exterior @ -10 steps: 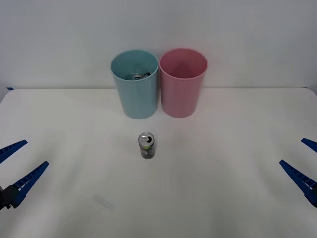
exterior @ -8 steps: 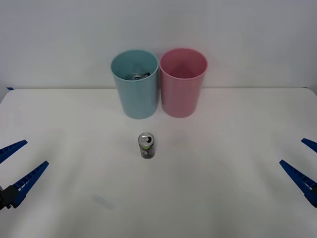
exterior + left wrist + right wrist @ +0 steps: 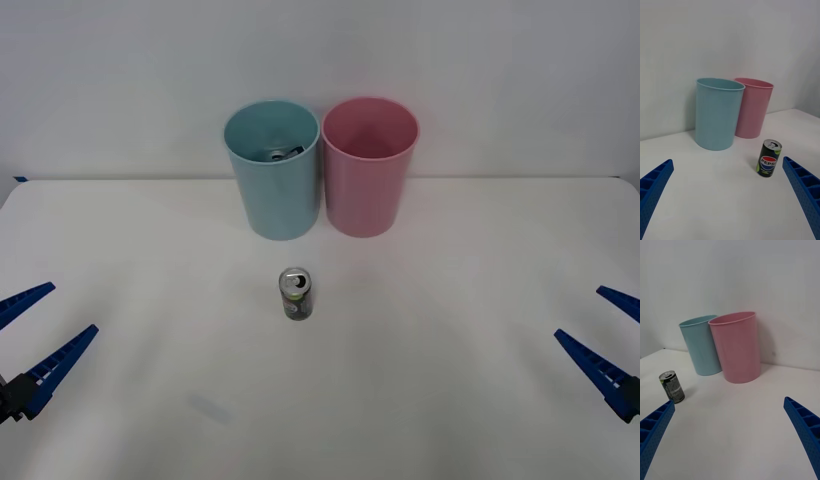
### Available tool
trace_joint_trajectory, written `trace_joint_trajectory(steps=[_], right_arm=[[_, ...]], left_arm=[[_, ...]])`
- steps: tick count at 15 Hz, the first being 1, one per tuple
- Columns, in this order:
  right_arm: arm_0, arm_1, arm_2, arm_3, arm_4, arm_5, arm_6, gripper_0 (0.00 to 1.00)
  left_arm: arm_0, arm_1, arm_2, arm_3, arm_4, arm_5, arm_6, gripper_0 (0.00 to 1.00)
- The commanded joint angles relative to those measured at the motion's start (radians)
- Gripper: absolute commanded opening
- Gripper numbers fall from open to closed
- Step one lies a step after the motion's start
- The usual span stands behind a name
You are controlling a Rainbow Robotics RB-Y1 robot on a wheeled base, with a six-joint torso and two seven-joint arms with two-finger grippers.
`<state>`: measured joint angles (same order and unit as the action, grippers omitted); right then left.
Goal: Grasp the object on the table and drop it into the matching bin: aluminum can to the light blue bin, PET bottle to the pink bin.
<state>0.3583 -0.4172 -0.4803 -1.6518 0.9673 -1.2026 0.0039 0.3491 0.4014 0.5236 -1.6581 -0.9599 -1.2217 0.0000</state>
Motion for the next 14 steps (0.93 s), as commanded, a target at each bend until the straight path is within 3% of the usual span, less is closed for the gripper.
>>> trace_joint_trajectory(steps=[1,6,14], right_arm=[[-0.007,-0.02,0.046,0.001,0.002,0.017,0.01,1.0],[-0.061,-0.043,0.138,0.035,0.045,0.044,0.021,1.0],[-0.242,-0.115,0.382,0.204,0.062,0.1,0.041,1.0]], left_arm=[[0.0,0.0,0.0,0.0,0.0,0.0,0.0,1.0],[0.0,0.0,0.0,0.0,0.0,0.0,0.0,1.0],[0.0,0.0,0.0,0.0,0.0,0.0,0.0,1.0]])
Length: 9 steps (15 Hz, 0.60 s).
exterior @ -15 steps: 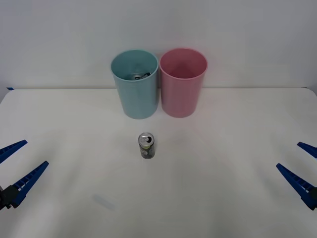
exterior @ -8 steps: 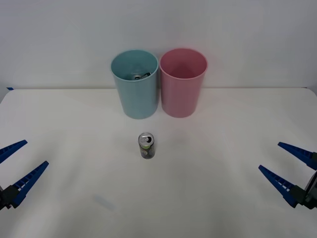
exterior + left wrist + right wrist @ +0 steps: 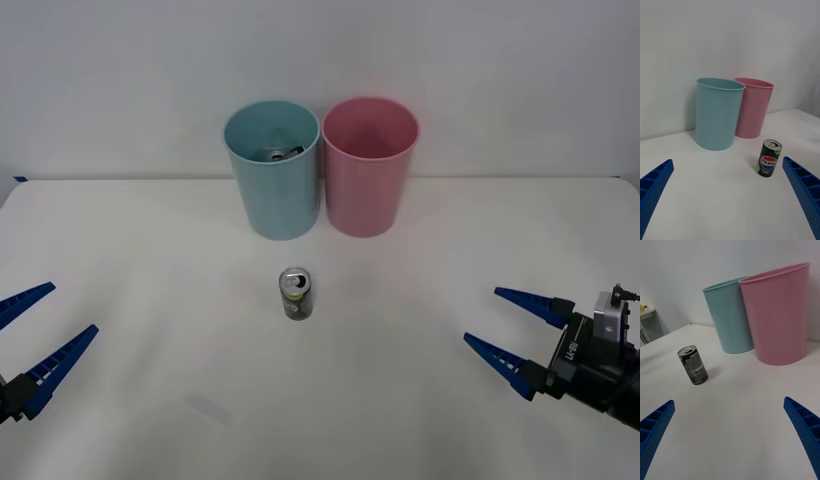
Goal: Grasp the object on the table and drop it into the matching bin: aluminum can to the light blue bin, PET bottle to the pink bin.
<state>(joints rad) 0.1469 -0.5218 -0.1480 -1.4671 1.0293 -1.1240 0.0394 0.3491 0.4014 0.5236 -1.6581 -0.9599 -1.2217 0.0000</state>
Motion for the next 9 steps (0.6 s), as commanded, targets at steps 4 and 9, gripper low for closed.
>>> trace_joint_trajectory(steps=[4,9], right_arm=[[-0.086,-0.018,0.171,0.019,0.005,0.141,0.028,1.0],[-0.167,-0.01,0.331,0.019,0.008,0.286,0.062,1.0]], left_arm=[[0.0,0.0,0.0,0.0,0.0,0.0,0.0,1.0],[0.0,0.0,0.0,0.0,0.0,0.0,0.0,1.0]])
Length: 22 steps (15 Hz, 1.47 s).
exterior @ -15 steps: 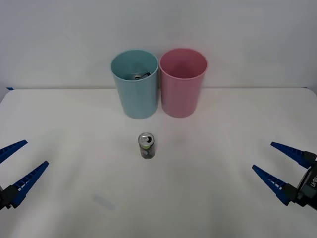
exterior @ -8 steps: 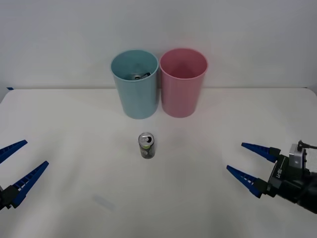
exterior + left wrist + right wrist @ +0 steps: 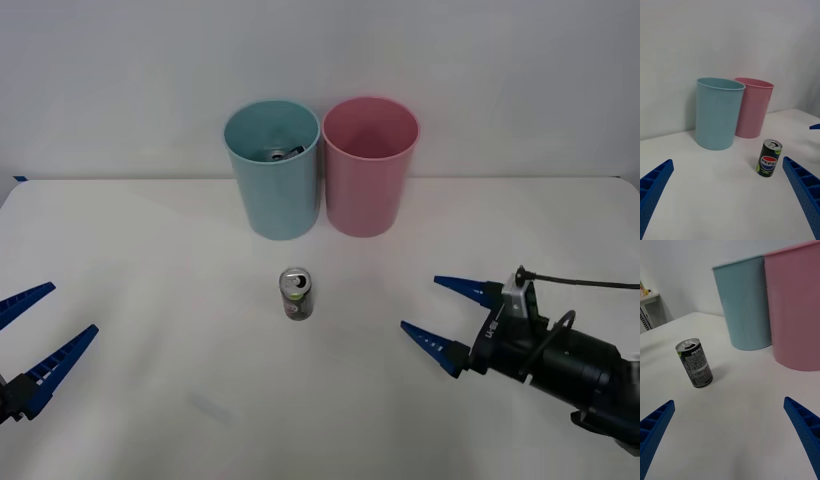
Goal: Grasp the object on the table and drop it into the matching bin: aluminum can to the light blue bin, PET bottle to the pink bin.
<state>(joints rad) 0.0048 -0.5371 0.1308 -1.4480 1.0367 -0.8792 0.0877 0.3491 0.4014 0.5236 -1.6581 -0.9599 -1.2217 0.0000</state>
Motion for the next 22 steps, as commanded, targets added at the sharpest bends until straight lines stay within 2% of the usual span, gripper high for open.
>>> trace_joint_trajectory(steps=[1,6,13,19,22], right_arm=[[-0.037,0.009,0.072,0.0,0.006,0.06,0.017,1.0],[-0.081,0.094,0.096,0.003,0.111,0.094,0.024,1.0],[-0.118,0.172,0.139,0.003,0.237,0.143,0.017,1.0],[-0.161,0.177,0.25,0.003,0.249,0.246,0.01,1.0],[-0.175,0.181,0.266,0.005,0.269,0.286,0.009,1.0]], left_arm=[[0.0,0.0,0.0,0.0,0.0,0.0,0.0,1.0],[0.0,0.0,0.0,0.0,0.0,0.0,0.0,1.0],[0.0,0.0,0.0,0.0,0.0,0.0,0.0,1.0],[0.0,0.0,0.0,0.0,0.0,0.0,0.0,1.0],[0.0,0.0,0.0,0.0,0.0,0.0,0.0,1.0]])
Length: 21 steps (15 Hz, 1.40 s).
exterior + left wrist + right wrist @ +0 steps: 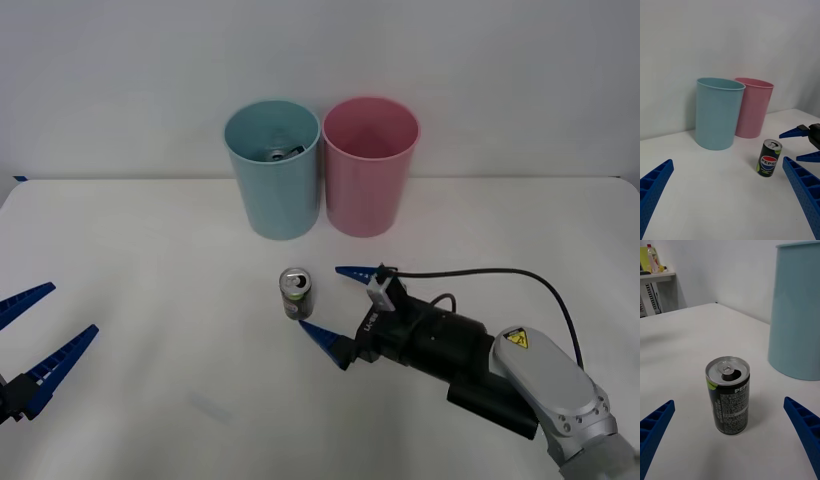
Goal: Grasp the object on the table and drop it into the matching bin: aluminum can to the light blue bin, PET bottle to the pink bin.
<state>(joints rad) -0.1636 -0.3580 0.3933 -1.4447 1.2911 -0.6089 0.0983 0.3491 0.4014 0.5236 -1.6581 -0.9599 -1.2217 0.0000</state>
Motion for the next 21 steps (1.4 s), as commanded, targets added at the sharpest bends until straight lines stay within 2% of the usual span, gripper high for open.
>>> trace_joint_trajectory(steps=[1,12,18,19,20,21], right_arm=[[-0.019,0.005,0.005,0.02,0.017,0.011,-0.002,1.0],[-0.212,0.142,0.022,0.31,0.054,0.006,0.006,1.0],[-0.228,0.148,0.025,0.331,0.065,0.017,0.008,1.0],[-0.228,0.146,0.029,0.333,0.065,0.018,0.008,0.38],[-0.228,0.148,0.03,0.331,0.065,0.021,0.008,0.06],[-0.226,0.148,0.033,0.331,0.065,0.026,0.009,0.0]], left_arm=[[0.0,0.0,0.0,0.0,0.0,0.0,0.0,1.0],[0.0,0.0,0.0,0.0,0.0,0.0,0.0,1.0],[0.0,0.0,0.0,0.0,0.0,0.0,0.0,1.0],[0.0,0.0,0.0,0.0,0.0,0.0,0.0,1.0],[0.0,0.0,0.0,0.0,0.0,0.0,0.0,1.0],[0.0,0.0,0.0,0.0,0.0,0.0,0.0,1.0]])
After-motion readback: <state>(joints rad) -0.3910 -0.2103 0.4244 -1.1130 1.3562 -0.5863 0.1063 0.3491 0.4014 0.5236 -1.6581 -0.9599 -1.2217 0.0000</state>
